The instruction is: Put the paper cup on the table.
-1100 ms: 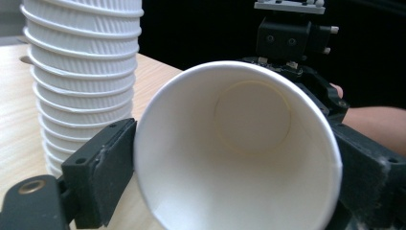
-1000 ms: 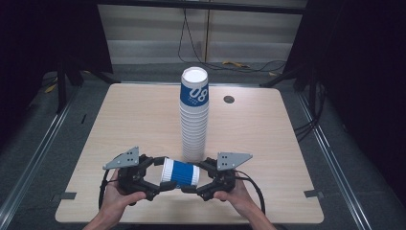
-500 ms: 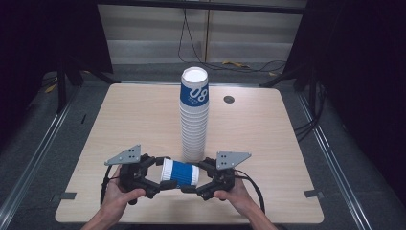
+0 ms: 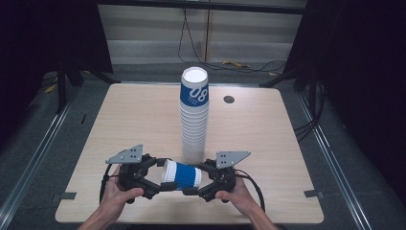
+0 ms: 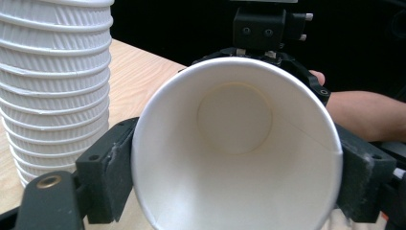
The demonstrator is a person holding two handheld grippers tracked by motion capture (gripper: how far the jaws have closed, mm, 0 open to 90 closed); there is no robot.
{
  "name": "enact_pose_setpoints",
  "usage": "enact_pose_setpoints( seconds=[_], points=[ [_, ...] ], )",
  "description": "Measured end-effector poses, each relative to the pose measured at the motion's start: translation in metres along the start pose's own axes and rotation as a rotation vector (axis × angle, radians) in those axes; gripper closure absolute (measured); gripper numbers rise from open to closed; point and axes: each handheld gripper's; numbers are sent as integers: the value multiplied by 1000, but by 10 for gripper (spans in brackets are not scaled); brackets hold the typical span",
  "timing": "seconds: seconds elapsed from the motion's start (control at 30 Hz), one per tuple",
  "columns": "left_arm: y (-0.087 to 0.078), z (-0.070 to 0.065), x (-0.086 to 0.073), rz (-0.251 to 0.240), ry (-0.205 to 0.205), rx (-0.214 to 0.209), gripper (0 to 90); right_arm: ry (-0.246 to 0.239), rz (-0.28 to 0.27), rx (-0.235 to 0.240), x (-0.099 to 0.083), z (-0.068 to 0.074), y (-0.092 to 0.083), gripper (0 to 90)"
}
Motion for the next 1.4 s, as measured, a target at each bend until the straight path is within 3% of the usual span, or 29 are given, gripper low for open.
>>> enact_pose_setpoints(
  seconds=[0.43,0.6,0.8,1.17,1.4],
  points=[
    [3,-1,5,24,24,22,166,20,60,-44,-3,-1,-2,150],
    [-1,-1,6,12,13,41,166,15,112,-49,-7,1,3,149],
    [-7,0,6,6,1,58,164,28,114,-73,-7,0,3,146],
    [-18,3,11,2,10,123,162,9,201,-176,-13,1,-10,165],
    [-30,6,16,-15,32,199,159,15,203,-264,-11,-3,-22,169]
  ],
)
Point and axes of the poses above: each handheld gripper's, and its own axes: y roughly forward along the jaws, x roughly out of its top, z roughly to its left, and after that the axes turned 11 degrees about -y, right-handed
